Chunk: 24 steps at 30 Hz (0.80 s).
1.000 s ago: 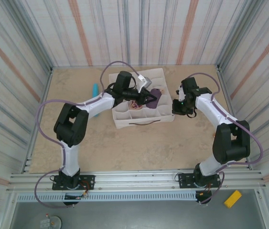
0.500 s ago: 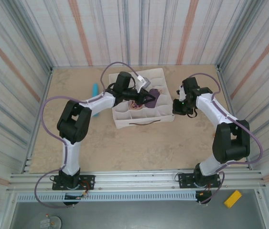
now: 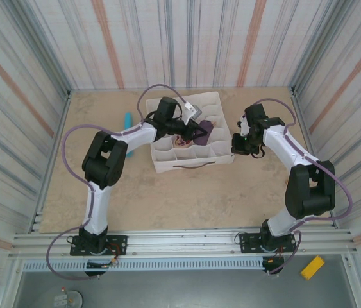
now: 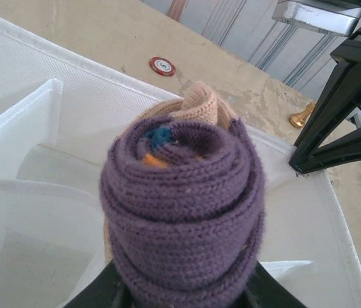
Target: Roll the socks
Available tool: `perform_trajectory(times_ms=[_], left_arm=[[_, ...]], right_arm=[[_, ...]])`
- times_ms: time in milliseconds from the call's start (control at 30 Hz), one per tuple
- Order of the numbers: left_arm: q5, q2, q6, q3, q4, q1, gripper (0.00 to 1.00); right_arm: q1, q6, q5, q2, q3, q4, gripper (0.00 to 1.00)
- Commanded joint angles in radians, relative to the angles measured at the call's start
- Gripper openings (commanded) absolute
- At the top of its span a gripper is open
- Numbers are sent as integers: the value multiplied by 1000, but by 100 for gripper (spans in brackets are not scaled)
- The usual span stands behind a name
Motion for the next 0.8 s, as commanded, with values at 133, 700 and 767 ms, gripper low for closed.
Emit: perform_trajectory(times_ms=[133,700,767], left_arm=[[-4,-15,40,-24,17,6,0],[-155,-93,48,-154,162,6,0],[-148,-101,68,-163,156,6,0]], right_arm=[[-10,-3,1,38,-5,-42,0],[-29,35,-5,46,-10,-61,0],[-30,35,-7,46,-12,-61,0]])
